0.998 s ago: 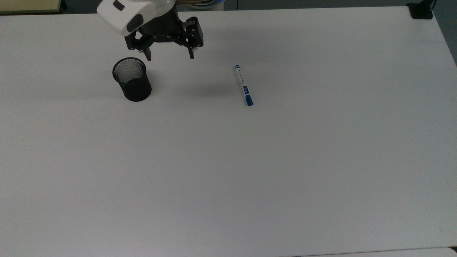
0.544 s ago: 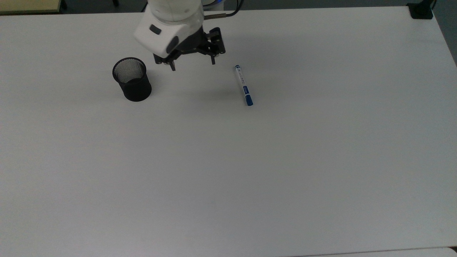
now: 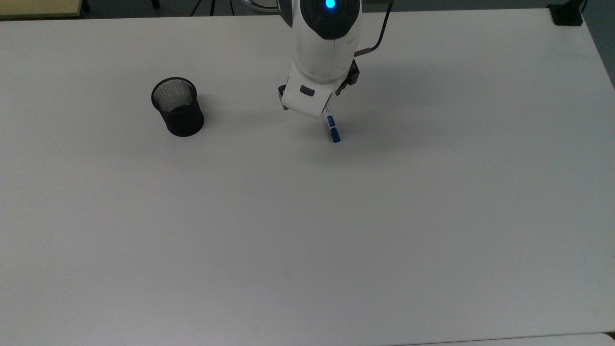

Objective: Insert the marker
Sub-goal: 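Lower the gripper and close it around the marker's middle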

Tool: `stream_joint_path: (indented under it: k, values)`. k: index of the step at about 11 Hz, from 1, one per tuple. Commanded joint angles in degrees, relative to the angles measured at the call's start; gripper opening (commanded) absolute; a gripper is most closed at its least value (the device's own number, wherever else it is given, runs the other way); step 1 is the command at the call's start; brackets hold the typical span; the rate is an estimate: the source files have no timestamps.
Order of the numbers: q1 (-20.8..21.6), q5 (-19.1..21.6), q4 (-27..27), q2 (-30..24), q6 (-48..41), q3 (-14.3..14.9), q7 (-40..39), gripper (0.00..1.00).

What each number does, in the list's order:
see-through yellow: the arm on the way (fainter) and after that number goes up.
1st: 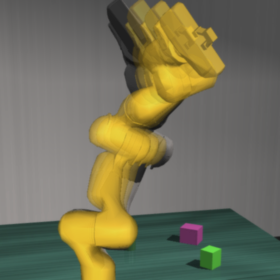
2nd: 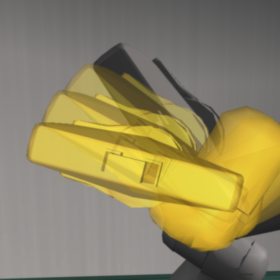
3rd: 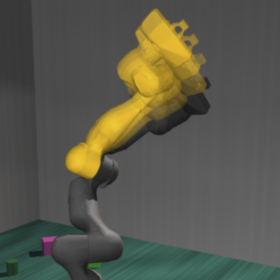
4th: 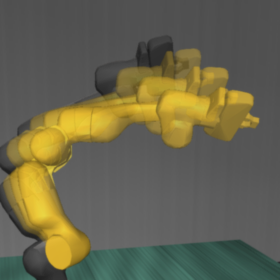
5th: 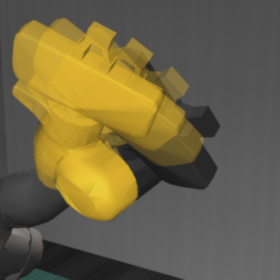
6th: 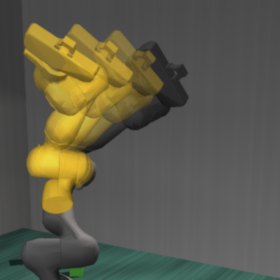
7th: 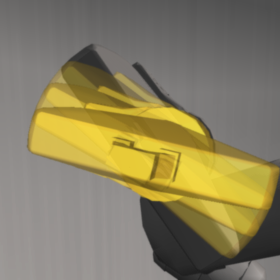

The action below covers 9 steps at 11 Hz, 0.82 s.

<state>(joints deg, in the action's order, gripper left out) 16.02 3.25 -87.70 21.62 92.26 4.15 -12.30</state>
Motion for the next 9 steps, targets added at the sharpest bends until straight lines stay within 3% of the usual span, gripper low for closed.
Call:
stream_joint_path:
  k: [1,7,9]
  values:
    - [2.5,0.4,-5.9,0.6,7.8,0.7,-0.3,0.76]
    - [6.0,-0.1,-7.8,6.4,13.2,0.8,4.1,0.64]
    - [6.1,-0.3,-7.7,7.1,13.6,0.7,4.3,0.48]
